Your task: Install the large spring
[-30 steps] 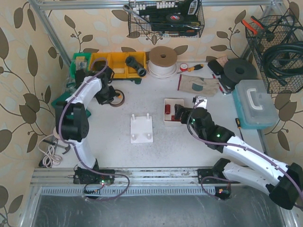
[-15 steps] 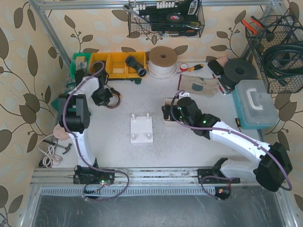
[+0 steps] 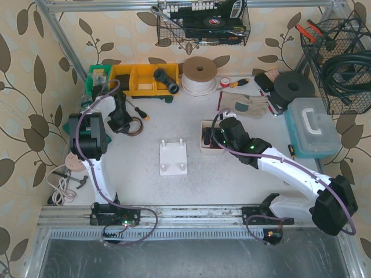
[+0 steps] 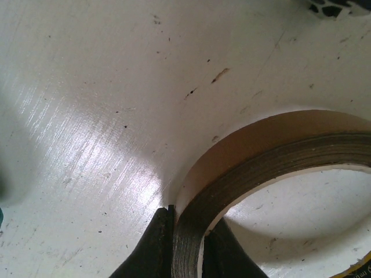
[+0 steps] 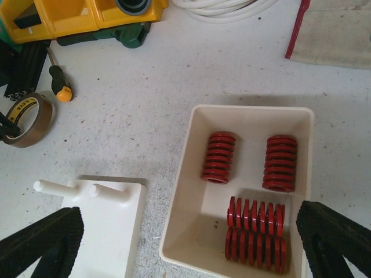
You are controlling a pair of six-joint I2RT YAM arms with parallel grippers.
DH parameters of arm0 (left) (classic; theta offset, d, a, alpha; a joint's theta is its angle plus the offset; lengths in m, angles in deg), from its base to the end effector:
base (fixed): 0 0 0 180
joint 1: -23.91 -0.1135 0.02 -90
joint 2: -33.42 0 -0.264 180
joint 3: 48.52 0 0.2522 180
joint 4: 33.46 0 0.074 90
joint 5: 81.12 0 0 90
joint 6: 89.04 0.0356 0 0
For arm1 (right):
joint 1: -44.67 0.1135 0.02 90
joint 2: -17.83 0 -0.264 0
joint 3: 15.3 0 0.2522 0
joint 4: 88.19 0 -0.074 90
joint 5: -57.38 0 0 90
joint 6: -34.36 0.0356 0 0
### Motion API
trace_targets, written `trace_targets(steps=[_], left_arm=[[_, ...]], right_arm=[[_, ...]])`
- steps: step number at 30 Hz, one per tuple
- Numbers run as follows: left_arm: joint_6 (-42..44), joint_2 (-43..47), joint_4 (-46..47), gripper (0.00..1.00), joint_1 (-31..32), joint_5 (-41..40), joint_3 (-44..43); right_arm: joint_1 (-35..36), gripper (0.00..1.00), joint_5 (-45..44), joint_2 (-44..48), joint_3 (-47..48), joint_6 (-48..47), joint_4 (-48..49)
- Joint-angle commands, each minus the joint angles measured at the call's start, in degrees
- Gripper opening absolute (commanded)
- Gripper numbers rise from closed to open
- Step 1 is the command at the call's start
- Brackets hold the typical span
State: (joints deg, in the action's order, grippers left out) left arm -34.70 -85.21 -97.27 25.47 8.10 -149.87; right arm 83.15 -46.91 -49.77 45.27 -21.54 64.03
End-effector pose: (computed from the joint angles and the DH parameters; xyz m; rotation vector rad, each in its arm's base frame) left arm 0.4042 -0.0105 0.1620 -0.8780 2.8575 -0.0550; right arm 0.2081 0.1541 0.2648 0.0597 2.1922 0.4559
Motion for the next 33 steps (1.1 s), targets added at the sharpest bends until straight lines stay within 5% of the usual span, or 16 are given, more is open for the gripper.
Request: trace_targets(steps=[1,7,9,16,28,33], left_arm=[[0.82,1.83,-3.15,0.18,-0.02,2.13,-2.35],[-0.36,6.51,-4.90,0.65,-0.07,3.04,-1.01],[-0.78,8.82,-5.64,0.72,-0.05,3.27,-0.54],[-2.94,27.85,0.35,0.75,2.68,6.90,12.71],[-16.10,61.55,17.95,0.74,28.73,-4.93,44.08],[-16.87,66.08,18.25,0.73,38.52,-10.09,44.72]], right_arm=[[-0.33,1.00,1.07,0.00,1.08,0.96,-0.76],[-0.57,1.00,1.73,1.10,0.28,1.26,-0.56],[-0.75,1.00,2.05,1.46,0.05,1.46,-0.50],[-1.51,1.00,2.78,3.35,-1.46,2.70,-0.63],[-2.23,0.95,3.15,1.74,0.51,5.89,-7.32],[-2.18,0.95,2.95,1.37,0.11,6.70,-7.23]])
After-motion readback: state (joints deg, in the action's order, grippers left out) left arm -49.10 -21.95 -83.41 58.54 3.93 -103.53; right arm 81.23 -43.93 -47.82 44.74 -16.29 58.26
